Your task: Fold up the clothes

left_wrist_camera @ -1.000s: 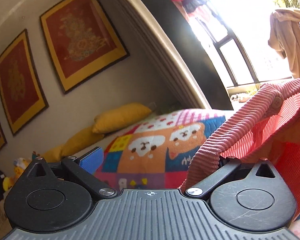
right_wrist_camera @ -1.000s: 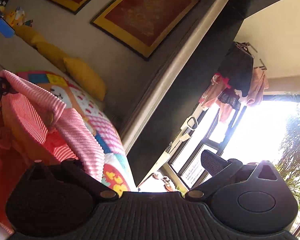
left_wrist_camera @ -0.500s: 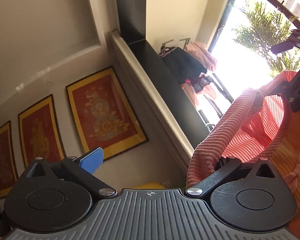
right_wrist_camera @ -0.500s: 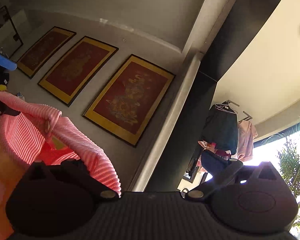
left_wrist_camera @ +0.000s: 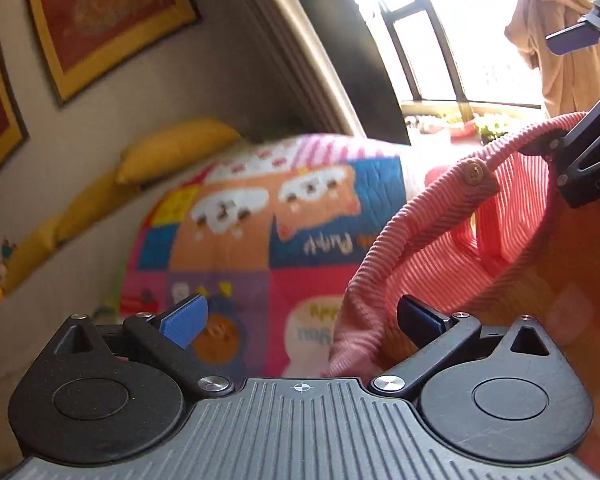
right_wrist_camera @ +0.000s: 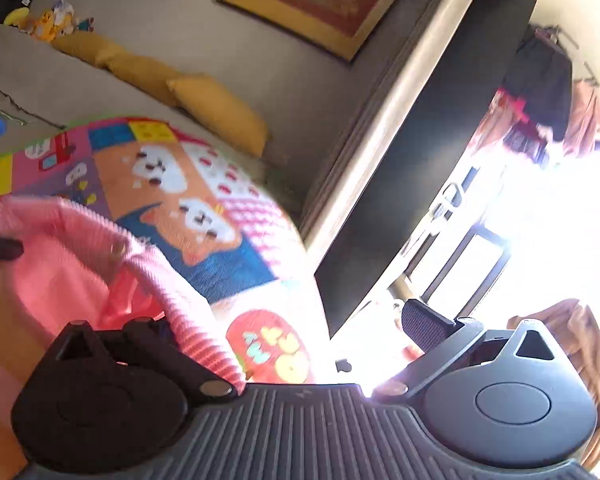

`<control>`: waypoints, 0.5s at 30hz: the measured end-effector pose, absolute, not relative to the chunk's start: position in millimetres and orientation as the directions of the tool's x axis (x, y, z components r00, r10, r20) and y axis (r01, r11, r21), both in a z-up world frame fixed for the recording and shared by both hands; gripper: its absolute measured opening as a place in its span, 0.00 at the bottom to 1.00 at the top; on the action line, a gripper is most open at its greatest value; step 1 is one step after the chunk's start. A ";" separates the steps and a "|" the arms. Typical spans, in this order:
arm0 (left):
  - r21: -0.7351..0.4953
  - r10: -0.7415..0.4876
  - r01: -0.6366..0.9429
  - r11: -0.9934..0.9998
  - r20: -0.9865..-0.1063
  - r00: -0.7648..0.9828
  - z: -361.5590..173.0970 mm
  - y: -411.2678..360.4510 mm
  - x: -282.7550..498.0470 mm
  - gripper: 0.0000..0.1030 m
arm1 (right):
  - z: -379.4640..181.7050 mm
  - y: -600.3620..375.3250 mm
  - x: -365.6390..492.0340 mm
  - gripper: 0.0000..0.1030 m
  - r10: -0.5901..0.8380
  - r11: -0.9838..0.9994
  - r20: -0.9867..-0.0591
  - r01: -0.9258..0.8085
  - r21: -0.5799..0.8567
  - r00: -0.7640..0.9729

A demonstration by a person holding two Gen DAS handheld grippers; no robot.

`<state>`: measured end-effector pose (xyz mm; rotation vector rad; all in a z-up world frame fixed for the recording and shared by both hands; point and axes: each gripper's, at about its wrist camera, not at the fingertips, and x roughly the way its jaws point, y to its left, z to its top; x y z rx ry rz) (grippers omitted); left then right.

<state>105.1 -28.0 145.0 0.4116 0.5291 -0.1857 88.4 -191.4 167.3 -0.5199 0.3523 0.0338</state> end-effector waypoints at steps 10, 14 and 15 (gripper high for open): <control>0.136 -0.309 0.450 0.883 -0.553 0.774 92.4 33.3 14.5 1.00 | 125.6 -263.3 15.9 1.00 0.075 0.937 -0.460 -0.219 -0.270 0.885; 0.137 -0.352 0.510 0.849 -0.573 0.740 75.9 22.0 -16.9 1.00 | 110.5 -280.4 11.1 1.00 0.133 0.963 -0.561 -0.241 -0.123 0.817; 0.151 -0.344 0.512 0.845 -0.580 0.738 72.7 18.0 -22.0 1.00 | 106.9 -279.8 4.6 1.00 0.139 0.959 -0.554 -0.250 -0.130 0.821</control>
